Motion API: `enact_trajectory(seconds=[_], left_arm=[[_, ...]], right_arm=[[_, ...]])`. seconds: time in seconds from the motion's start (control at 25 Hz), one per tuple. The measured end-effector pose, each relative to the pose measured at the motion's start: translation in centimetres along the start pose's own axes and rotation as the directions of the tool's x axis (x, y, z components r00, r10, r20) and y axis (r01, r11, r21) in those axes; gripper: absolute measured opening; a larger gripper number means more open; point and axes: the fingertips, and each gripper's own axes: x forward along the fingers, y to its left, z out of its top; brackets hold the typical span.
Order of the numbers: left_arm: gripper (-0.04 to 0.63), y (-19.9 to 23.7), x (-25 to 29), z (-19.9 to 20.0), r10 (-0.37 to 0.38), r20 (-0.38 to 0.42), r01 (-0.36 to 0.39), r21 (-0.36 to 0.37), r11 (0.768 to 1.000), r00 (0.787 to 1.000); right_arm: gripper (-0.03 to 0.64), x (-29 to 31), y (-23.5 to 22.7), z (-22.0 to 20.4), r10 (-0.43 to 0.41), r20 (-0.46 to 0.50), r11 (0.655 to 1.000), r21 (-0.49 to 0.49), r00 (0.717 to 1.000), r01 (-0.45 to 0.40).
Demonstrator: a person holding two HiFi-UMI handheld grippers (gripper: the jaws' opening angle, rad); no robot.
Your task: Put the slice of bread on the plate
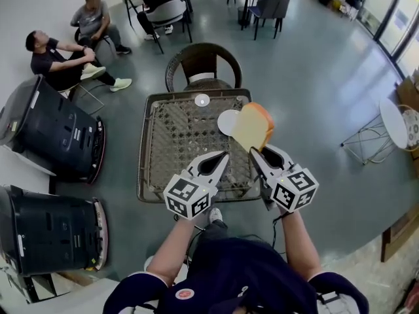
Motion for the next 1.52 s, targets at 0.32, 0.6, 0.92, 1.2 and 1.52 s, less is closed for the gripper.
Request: enact_trajectory(seconds=[0.32, 0.6, 0.92, 1.2, 1.52], left_arm=[[0.006, 5.9, 1.0, -0.1, -0.023, -0.022, 0.022, -0.042, 0.999, 0.999], [0.006, 7.5, 2.3, -0.8, -0.021, -0.036, 0.019, -0.063, 0.998, 0.999], [0.006, 7.1, 4.1, -0.1, 0.036, -0.040, -0.038, -0.051, 0.998, 0.999], [0.006, 6.9, 6.1, 1.0, 0.114, -0.038, -0.115, -0.030, 0.993, 0.993], [0.006, 7.5, 7.2, -0.5, 0.163, -0.047, -0.164, -0.025, 0.986, 0.986]], right_arm=[[0.094, 5.3, -1.3, -1.0, -0.052, -0.036, 0.997, 0.056, 0.998, 0.054], [0.094, 6.8, -2.5, -1.2, -0.050, -0.049, 0.996, 0.067, 0.998, 0.053], [0.094, 7.4, -5.1, -0.2, 0.015, -0.034, 0.996, 0.086, 0.999, -0.012], [0.093, 7.6, -7.7, 1.2, 0.085, -0.020, 0.992, 0.091, 0.996, -0.083], [0.094, 8.2, -10.0, 0.6, 0.109, -0.045, 0.990, 0.090, 0.993, -0.105]])
